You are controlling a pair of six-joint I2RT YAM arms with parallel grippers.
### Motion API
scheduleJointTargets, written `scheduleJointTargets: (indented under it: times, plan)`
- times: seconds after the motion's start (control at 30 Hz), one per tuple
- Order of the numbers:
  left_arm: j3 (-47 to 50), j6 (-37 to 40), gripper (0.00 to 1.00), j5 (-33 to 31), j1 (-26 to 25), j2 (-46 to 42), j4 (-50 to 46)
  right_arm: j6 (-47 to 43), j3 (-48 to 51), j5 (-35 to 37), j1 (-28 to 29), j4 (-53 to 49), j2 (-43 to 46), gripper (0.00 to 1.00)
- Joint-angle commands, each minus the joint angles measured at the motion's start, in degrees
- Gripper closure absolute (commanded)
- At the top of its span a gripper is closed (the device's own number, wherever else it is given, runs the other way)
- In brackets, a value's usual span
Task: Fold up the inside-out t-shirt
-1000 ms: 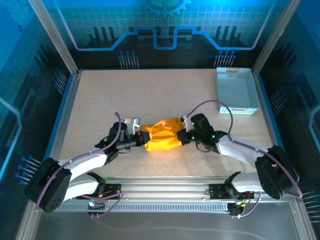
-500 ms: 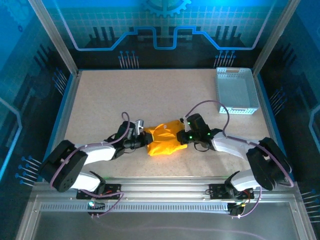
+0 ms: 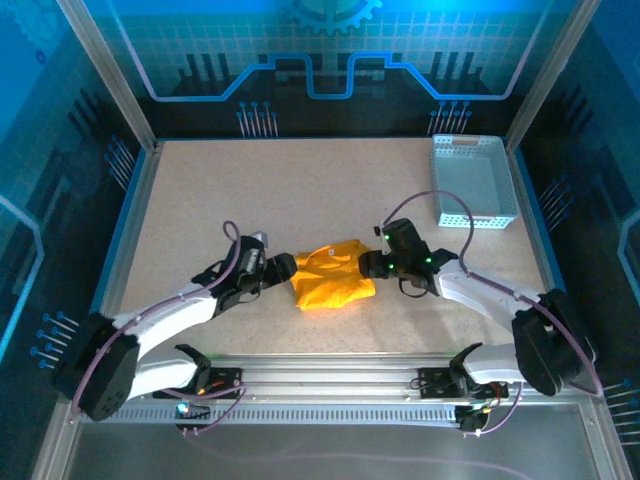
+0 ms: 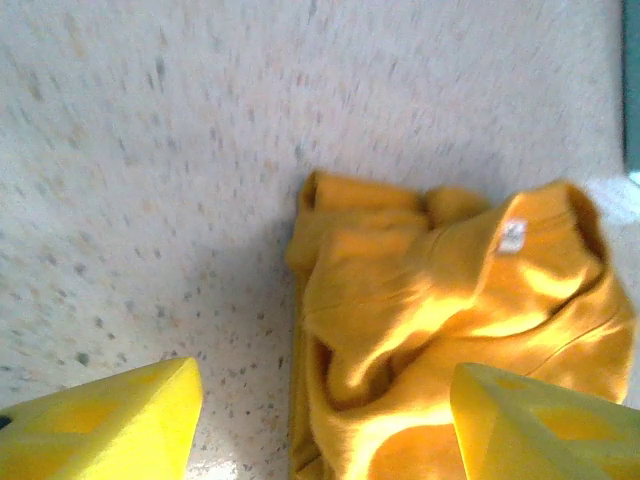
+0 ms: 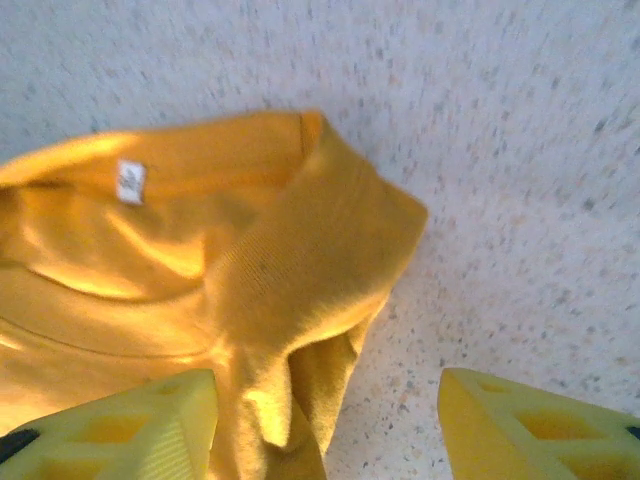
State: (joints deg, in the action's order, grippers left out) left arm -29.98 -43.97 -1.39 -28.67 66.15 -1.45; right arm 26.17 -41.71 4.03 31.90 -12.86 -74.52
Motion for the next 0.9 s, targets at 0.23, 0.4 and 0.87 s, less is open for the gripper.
scheduleJointTargets:
  times: [0.23,0.4,0.87]
  plan:
    - [-13.14,6.22,0.39,0.49,-11.3,5.0,-7.08,-0.96,-6.45,-5.26,1.59,-0.5,-3.21,0.45]
    - [-13.95,4.85,0.42,1.36,-10.94,14.28,-0.63,0.38,-10.02,-10.12,1.6,1.91,-11.95,0.48]
    - [-9.93,-0.36,0.41,10.8,2.61,25.56,14.39,-1.25,-6.2,-6.44,-4.28,6.32,-18.27,0.51]
